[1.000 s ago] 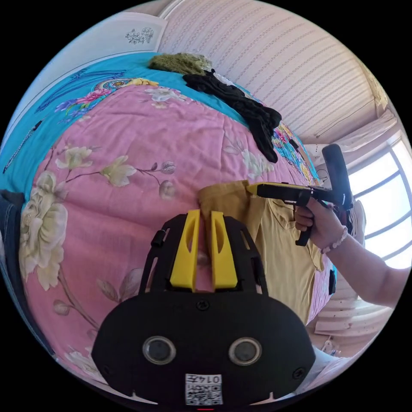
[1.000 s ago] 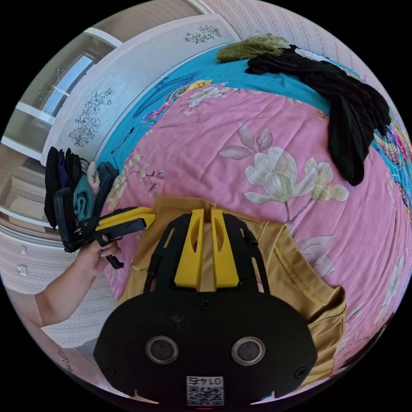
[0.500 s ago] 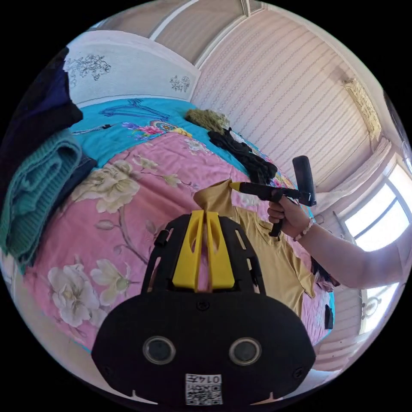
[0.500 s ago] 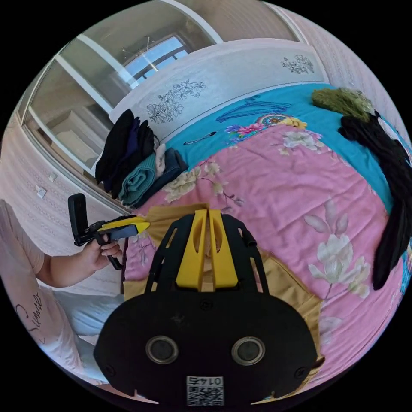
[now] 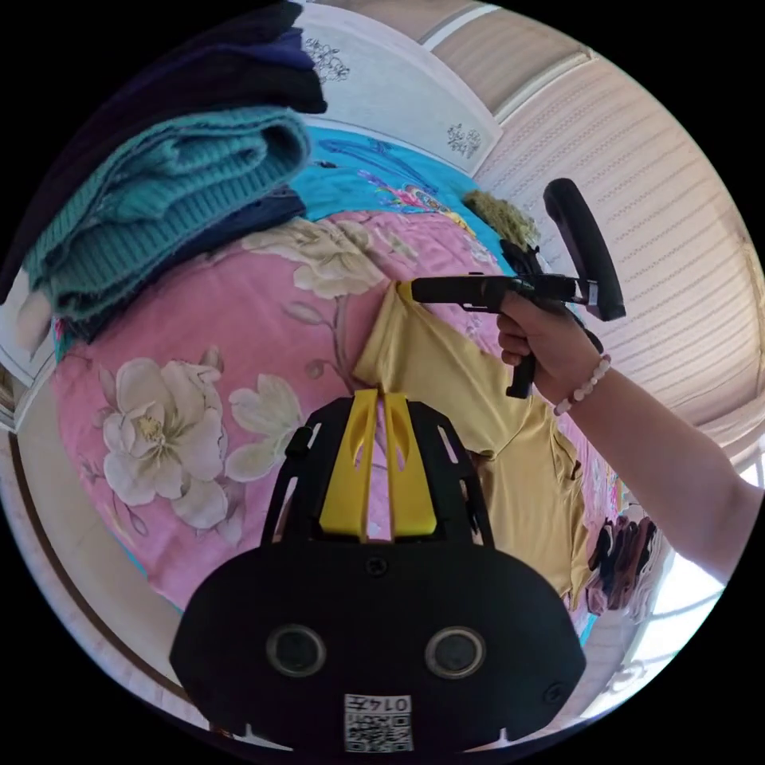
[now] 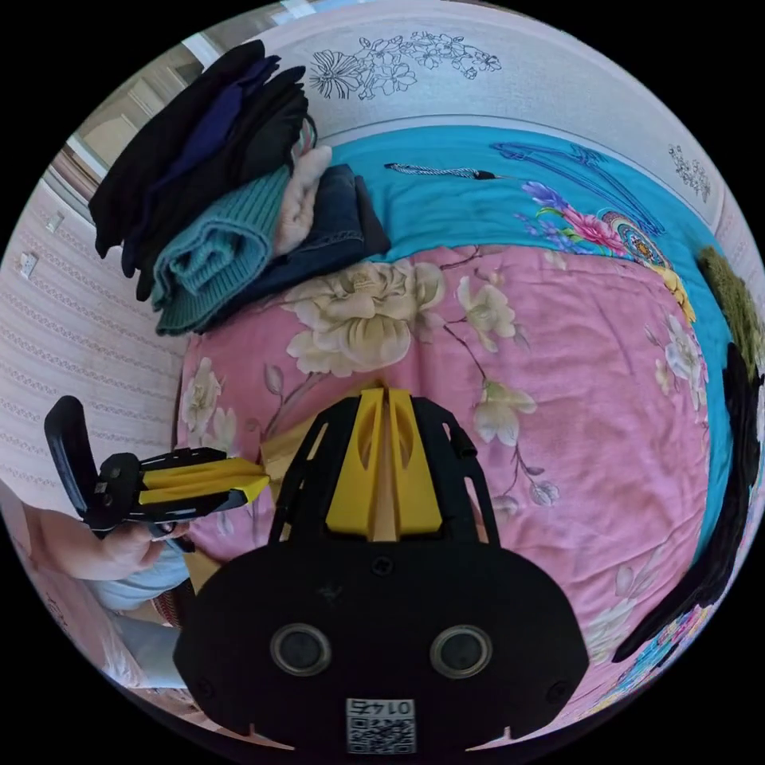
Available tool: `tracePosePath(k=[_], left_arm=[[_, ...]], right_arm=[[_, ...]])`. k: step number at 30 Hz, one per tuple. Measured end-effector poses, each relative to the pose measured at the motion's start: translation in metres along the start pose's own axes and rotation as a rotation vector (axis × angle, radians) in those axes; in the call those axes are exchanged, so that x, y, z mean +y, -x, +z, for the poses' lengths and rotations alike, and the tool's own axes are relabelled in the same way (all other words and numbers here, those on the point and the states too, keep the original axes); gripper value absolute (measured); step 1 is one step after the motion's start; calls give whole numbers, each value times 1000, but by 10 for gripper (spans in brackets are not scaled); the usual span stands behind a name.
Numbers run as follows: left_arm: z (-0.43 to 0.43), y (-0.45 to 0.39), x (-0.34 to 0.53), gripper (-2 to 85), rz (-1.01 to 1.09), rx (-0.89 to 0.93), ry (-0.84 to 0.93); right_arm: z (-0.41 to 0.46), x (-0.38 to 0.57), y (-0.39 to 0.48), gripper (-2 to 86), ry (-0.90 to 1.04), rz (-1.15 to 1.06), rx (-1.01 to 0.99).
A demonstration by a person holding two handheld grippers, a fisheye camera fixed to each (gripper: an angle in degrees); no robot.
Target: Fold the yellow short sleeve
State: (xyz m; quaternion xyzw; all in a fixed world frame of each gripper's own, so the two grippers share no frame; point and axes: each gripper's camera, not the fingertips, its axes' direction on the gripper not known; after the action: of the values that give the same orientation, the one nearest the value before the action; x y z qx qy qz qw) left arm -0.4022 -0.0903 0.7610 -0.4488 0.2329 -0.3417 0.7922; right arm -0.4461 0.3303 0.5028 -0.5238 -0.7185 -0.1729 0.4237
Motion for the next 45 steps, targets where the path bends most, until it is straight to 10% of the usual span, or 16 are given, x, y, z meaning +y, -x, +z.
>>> tracePosePath(k=[22,30,45], left_arm=[[-8,17,-13,-9,102,111,-7],[-49,-58,43,-10,530,473,-53],[31,-162,189,3,821,514,360]], right_arm=[[-6,41,-21,20,-131,296,-146],[-137,241,-63,7,-566,596,-263],[-164,502,-37,6,-576,1031,-90]])
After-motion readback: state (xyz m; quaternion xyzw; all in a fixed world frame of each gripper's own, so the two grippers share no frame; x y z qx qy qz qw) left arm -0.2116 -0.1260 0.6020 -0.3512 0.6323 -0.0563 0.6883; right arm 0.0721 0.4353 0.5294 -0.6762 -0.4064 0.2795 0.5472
